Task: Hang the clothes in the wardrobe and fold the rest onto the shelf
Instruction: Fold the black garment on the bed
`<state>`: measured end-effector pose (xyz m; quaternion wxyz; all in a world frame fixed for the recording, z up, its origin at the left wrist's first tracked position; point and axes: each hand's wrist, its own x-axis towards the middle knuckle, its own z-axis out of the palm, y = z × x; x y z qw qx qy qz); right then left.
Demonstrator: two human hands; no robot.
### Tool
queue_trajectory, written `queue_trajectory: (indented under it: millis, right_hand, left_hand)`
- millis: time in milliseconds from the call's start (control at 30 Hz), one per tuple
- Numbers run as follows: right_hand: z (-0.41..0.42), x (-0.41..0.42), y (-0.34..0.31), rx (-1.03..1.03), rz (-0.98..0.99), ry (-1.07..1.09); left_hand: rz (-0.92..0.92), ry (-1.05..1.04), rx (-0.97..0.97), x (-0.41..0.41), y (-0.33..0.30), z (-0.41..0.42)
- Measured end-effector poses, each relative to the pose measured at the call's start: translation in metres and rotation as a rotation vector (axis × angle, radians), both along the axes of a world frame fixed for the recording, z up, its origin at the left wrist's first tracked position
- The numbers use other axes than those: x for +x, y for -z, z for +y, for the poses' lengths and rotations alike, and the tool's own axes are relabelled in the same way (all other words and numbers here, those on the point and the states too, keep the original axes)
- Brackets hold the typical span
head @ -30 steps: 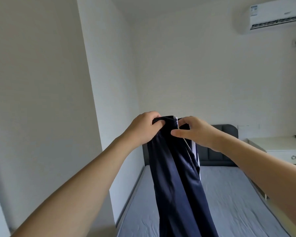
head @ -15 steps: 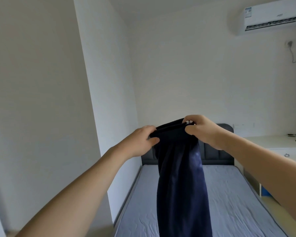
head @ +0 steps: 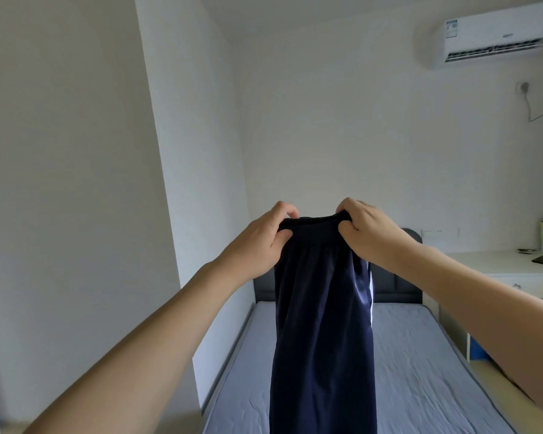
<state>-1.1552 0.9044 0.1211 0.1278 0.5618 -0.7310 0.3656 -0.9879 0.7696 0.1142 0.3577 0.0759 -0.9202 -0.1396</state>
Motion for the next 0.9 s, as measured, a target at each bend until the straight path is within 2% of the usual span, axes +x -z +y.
queue_trajectory:
  millis: [100, 200, 333, 467, 567, 633, 700, 767, 833, 900]
  right_hand:
    - [-0.002, 0.000, 0.002, -0.076, -0.158, 0.028]
    - [-0.002, 0.002, 0.000, -0.079, -0.274, 0.014]
    - [-0.001, 0.005, -0.005, -0.041, -0.333, -0.045]
    - [0.006, 0.001, -0.008, -0.023, -0.287, -0.030]
    - [0.010, 0.002, -0.006, -0.011, -0.258, -0.018]
    - [0.009, 0.003, -0.004, -0.039, -0.188, -0.014]
    - [0.009, 0.005, -0.003, -0.072, -0.118, -0.005]
    - [0.010, 0.007, -0.004, -0.089, -0.077, -0.006]
    - [0.012, 0.010, -0.005, -0.086, -0.024, -0.003]
    - [0.014, 0.011, -0.004, -0.081, 0.043, -0.006]
  left_hand:
    - [0.018, 0.014, -0.072, 0.004, 0.014, -0.001]
    - [0.017, -0.045, -0.060, 0.006, 0.037, -0.004]
    - [0.195, -0.008, 0.014, -0.002, 0.050, -0.004]
    - [0.215, 0.050, -0.058, -0.004, 0.045, -0.002]
    - [0.122, 0.009, -0.069, -0.002, 0.028, 0.001]
    - [0.046, -0.007, 0.003, 0.000, 0.014, 0.004]
    - [-0.063, 0.005, 0.167, 0.002, 0.004, 0.009]
    - [-0.170, -0.023, 0.212, 0.003, 0.001, 0.012]
    - [-0.161, -0.032, 0.218, 0.003, 0.001, 0.010]
    - [-0.067, 0.004, 0.255, 0.003, -0.001, 0.008]
